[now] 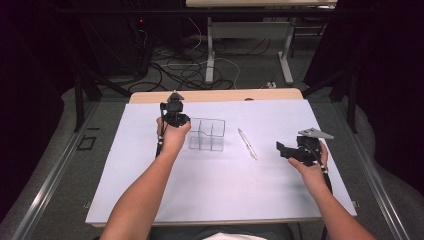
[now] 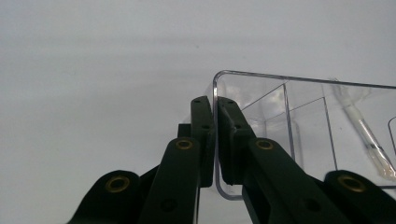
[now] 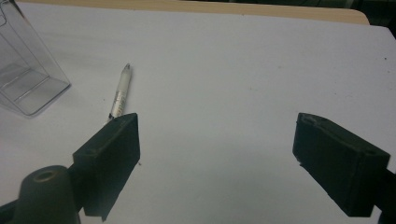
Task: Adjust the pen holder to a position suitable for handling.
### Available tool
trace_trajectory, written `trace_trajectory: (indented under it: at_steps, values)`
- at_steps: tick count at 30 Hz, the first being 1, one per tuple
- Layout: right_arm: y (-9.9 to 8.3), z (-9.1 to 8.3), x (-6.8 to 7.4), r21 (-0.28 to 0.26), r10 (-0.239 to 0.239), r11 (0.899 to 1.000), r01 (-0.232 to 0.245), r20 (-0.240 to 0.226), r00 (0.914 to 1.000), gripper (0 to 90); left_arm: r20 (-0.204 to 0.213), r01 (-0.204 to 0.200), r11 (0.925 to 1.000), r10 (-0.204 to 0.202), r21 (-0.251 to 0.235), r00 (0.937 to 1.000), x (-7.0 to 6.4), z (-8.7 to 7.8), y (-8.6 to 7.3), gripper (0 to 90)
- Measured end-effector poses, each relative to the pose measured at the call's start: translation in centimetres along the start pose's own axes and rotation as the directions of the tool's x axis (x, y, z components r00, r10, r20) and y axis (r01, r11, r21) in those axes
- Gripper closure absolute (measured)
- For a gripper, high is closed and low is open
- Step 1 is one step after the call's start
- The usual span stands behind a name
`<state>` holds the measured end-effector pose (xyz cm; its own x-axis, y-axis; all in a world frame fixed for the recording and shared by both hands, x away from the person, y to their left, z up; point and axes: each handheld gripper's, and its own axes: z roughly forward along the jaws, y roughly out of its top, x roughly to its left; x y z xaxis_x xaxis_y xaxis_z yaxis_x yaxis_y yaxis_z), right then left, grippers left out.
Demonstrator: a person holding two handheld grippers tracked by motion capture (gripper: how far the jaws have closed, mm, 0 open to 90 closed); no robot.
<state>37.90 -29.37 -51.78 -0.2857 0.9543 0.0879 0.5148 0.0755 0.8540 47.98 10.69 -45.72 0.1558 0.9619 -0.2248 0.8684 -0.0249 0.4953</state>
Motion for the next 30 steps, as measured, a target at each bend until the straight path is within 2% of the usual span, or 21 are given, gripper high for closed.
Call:
trace_trajectory:
  at_steps: [8, 16, 20, 24, 30]
  values:
    - [-0.1, 0.1, 0.1, 0.001, -0.001, 1.0, 0.001, -0.001, 1.0, 14.5, 0.016, 0.005, 0.9999, -0.005, 0.015, 0.9999, -0.5, -0.6, -1.2, 86.5]
    - [-0.1, 0.1, 0.1, 0.004, -0.001, 1.0, 0.001, 0.0, 1.0, 14.5, 0.051, -0.017, 0.9998, 0.016, 0.009, 0.9986, -1.0, -1.3, -2.3, 85.5]
    - [-0.1, 0.1, 0.1, 0.004, 0.002, 1.0, -0.002, 0.0, 1.0, 14.5, 0.06, -0.019, 0.9997, 0.018, 0.014, 0.998, -0.9, -1.3, -2.9, 85.5]
    - [-0.1, 0.1, 0.3, 0.004, 0.006, 1.0, -0.006, -0.002, 1.0, 14.5, 0.089, 0.0, 0.9999, -0.002, 0.015, 0.996, -0.6, -1.4, -3.4, 85.1]
    - [-0.1, 0.2, 0.3, 0.009, 0.007, 1.0, -0.007, -0.001, 1.0, 14.5, 0.11, -0.009, 0.9995, 0.005, 0.031, 0.994, -0.4, -2.0, -3.9, 83.5]
